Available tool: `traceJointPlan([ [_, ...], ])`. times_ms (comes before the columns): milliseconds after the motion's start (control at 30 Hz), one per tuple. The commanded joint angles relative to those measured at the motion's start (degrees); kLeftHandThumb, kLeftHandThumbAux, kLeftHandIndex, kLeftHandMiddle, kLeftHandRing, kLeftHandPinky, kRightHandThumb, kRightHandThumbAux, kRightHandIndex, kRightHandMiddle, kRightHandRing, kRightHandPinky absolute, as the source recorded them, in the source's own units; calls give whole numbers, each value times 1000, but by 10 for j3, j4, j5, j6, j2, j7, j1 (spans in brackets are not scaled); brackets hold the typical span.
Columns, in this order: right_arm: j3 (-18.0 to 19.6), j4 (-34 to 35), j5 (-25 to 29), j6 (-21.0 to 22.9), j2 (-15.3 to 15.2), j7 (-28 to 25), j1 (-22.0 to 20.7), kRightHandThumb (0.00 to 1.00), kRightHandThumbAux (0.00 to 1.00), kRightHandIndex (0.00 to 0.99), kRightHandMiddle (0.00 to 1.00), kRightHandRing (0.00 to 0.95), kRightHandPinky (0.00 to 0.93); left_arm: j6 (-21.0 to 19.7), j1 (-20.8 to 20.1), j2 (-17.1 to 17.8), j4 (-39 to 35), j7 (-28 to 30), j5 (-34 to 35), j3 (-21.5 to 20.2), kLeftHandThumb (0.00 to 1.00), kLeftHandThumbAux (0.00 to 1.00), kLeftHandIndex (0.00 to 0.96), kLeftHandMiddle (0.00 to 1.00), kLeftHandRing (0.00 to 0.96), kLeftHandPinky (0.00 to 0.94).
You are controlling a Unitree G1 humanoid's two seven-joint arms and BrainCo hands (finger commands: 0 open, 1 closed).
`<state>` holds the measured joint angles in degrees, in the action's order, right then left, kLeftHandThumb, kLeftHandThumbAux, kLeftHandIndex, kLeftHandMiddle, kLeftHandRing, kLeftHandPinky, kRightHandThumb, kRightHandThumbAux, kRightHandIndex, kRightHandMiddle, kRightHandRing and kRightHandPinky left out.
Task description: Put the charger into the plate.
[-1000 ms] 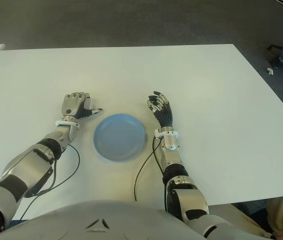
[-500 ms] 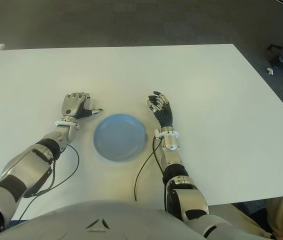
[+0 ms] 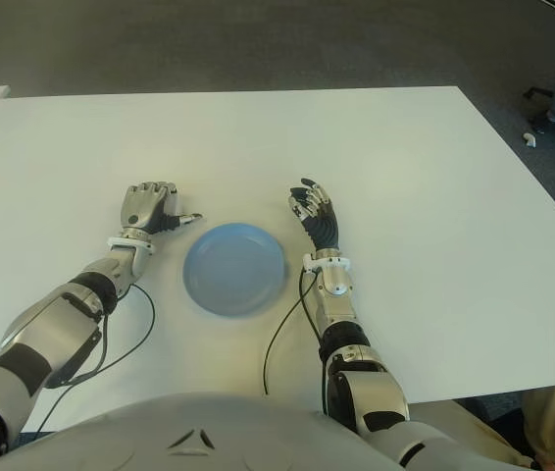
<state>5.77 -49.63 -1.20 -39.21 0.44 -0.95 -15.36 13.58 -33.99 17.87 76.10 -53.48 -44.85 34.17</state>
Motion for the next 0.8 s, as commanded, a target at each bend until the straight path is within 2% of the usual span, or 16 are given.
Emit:
traceJointPlan([
  [33,21,-74,26,33,4,-6,132,0,612,193,351,295,258,15,41,9,23,18,8,-7,470,606,784,838,836,794],
  [233,27,-86,34,41,2,-15,128,0,584,194,356,295,221,50,29,16,11,11,23,-20,488,616,800,843,838,790],
  [467,33,-92,41,42,1,-28,125,0,586,196,357,300,236,87,16,23,-4,11,40,-42,505,604,810,836,824,765],
  [800,29,-90,26,27,3,-18,123,0,596,183,344,291,240,156,12,30,-54,-2,59,-64,539,588,841,857,839,815],
])
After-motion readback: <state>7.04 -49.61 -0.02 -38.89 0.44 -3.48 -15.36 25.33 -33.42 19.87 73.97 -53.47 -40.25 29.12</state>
